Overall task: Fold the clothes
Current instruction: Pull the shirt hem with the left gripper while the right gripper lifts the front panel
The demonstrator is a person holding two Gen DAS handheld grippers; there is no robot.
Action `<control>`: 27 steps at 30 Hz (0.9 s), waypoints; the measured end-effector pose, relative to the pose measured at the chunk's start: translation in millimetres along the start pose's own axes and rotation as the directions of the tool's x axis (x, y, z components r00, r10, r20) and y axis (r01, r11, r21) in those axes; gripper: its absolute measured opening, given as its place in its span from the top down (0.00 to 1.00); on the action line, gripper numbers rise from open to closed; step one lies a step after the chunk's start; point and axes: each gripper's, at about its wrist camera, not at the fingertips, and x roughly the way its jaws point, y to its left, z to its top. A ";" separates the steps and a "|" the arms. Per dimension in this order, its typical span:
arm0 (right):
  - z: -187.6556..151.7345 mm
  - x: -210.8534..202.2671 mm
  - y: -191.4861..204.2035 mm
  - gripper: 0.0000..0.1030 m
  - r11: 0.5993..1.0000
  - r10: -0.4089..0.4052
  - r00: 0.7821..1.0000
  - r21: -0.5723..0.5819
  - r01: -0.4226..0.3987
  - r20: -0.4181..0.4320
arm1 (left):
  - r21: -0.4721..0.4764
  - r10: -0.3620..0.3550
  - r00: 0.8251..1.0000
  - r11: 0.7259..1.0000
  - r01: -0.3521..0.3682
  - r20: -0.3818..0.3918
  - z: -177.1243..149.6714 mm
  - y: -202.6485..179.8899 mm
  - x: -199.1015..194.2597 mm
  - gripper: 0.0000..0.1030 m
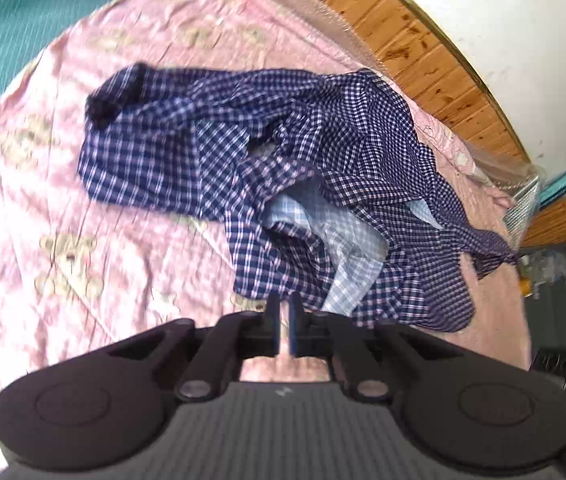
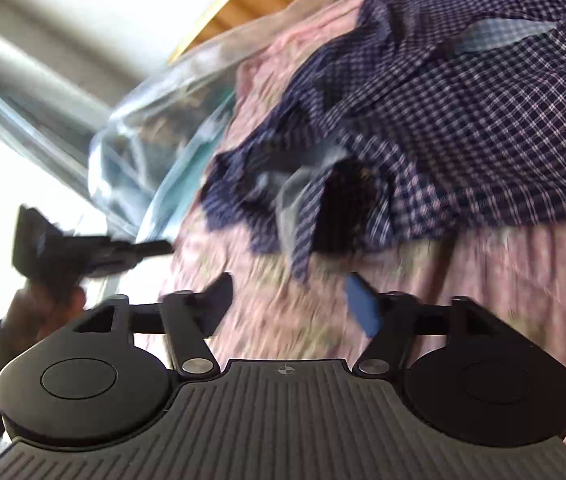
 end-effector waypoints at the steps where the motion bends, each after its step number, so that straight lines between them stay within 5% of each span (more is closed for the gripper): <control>1: 3.5 15.8 -2.1 0.33 1.000 -0.013 1.000 0.006 0.013 0.007 | 0.041 0.021 1.000 0.999 -0.022 0.023 1.8 -9.0 3.8 0.80; 7: 8.1 52.0 7.6 0.36 0.999 -0.018 1.000 0.026 0.018 -0.001 | 0.194 0.213 0.975 0.956 -0.221 0.065 33.4 -45.7 59.1 0.72; 10: 4.5 55.0 13.9 0.39 1.000 -0.018 1.000 0.025 0.018 -0.012 | 0.208 0.300 0.953 0.931 -0.301 0.036 43.0 -42.3 91.9 0.76; 14: 2.7 63.4 13.3 0.43 0.999 -0.038 0.999 0.018 0.039 -0.030 | 0.245 0.376 0.926 0.897 -0.368 0.015 47.0 -36.1 116.3 0.93; 16: 3.9 69.6 8.9 0.48 0.998 -0.043 0.998 0.036 0.044 -0.037 | 0.262 0.389 0.921 0.887 -0.381 0.020 47.1 -36.8 116.2 0.97; 17: 5.0 73.8 6.7 0.64 0.998 -0.043 0.998 0.051 0.045 -0.046 | 0.270 0.393 0.919 0.883 -0.384 0.024 46.9 -38.0 114.8 0.98; 18: 6.9 79.0 5.5 0.94 0.997 -0.039 0.997 0.067 0.043 -0.060 | 0.269 0.388 0.921 0.885 -0.381 0.027 47.2 -39.2 110.7 0.98; 19: 7.5 80.8 3.6 0.98 0.996 -0.040 0.997 0.074 0.045 -0.071 | 0.249 0.366 0.930 0.899 -0.361 0.030 48.5 -40.4 100.8 0.98; 23: 8.4 61.7 6.8 1.00 0.995 0.024 0.997 0.093 -0.016 -0.080 | 0.172 0.242 0.969 0.954 -0.247 0.050 50.5 -46.0 41.8 0.99; 27: -4.2 11.0 13.8 1.00 0.989 0.128 0.986 0.089 -0.119 -0.104 | 0.147 0.134 0.991 0.980 -0.135 0.018 34.5 -43.3 -18.8 0.99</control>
